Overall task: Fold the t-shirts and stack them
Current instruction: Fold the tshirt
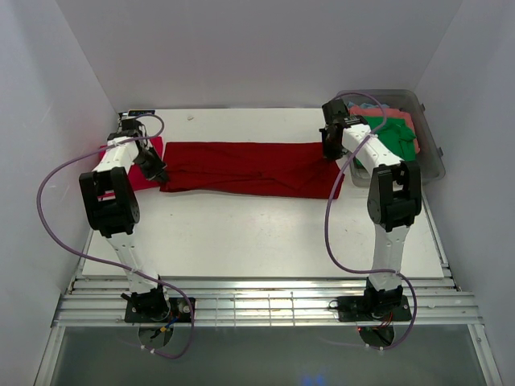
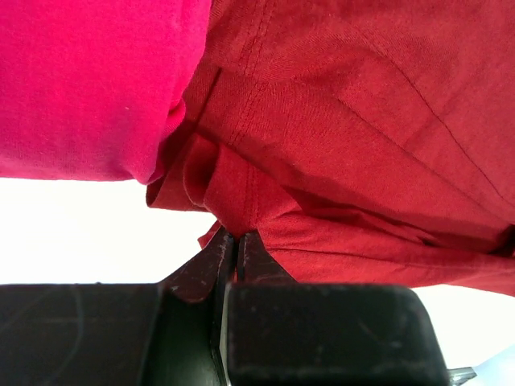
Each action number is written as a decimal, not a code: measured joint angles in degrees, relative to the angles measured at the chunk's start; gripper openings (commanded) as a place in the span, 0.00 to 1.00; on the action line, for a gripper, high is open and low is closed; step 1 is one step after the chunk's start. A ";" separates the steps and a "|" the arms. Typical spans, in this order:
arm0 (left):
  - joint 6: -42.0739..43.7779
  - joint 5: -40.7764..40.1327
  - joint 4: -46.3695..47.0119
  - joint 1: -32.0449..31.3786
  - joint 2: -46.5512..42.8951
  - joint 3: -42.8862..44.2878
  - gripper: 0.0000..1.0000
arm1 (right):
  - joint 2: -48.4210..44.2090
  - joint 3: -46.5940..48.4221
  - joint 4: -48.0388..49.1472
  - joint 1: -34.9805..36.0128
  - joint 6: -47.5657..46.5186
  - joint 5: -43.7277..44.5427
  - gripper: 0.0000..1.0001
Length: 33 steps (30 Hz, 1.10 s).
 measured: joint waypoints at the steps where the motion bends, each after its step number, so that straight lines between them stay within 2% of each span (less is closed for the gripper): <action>1: 0.00 0.31 0.00 0.22 0.02 0.02 0.06 | 0.28 0.00 0.00 -0.11 0.00 0.09 0.08; 13: 0.35 3.28 0.02 0.52 3.87 3.98 0.15 | 0.96 0.00 -1.16 -0.87 -0.07 1.55 0.08; 18: 0.59 4.07 -0.24 0.52 6.78 6.73 0.22 | 0.96 0.00 -1.31 -1.11 -0.22 1.92 0.08; 25: 0.66 4.26 -0.37 0.57 10.01 13.46 0.38 | 0.96 0.00 -1.36 -1.18 -0.35 2.34 0.08; 26: 0.68 4.26 -0.44 0.57 10.32 14.86 0.48 | 0.96 0.02 -1.38 -1.18 -0.42 2.36 0.08; 27: 0.87 4.22 -0.52 0.57 10.51 16.17 0.53 | 1.05 0.11 -1.44 -1.20 -0.44 2.34 0.09; 28: 0.70 4.24 -1.01 0.57 10.93 17.77 0.56 | 1.29 0.50 -1.75 -1.20 -0.46 2.36 0.21; 30: 0.55 4.20 -1.57 0.57 11.93 21.20 0.59 | 1.92 1.46 -1.88 -1.20 -0.48 2.34 0.36; 33: 0.37 4.00 -2.01 0.57 13.60 25.88 0.59 | 2.58 2.91 -1.75 -1.20 -1.07 2.67 0.41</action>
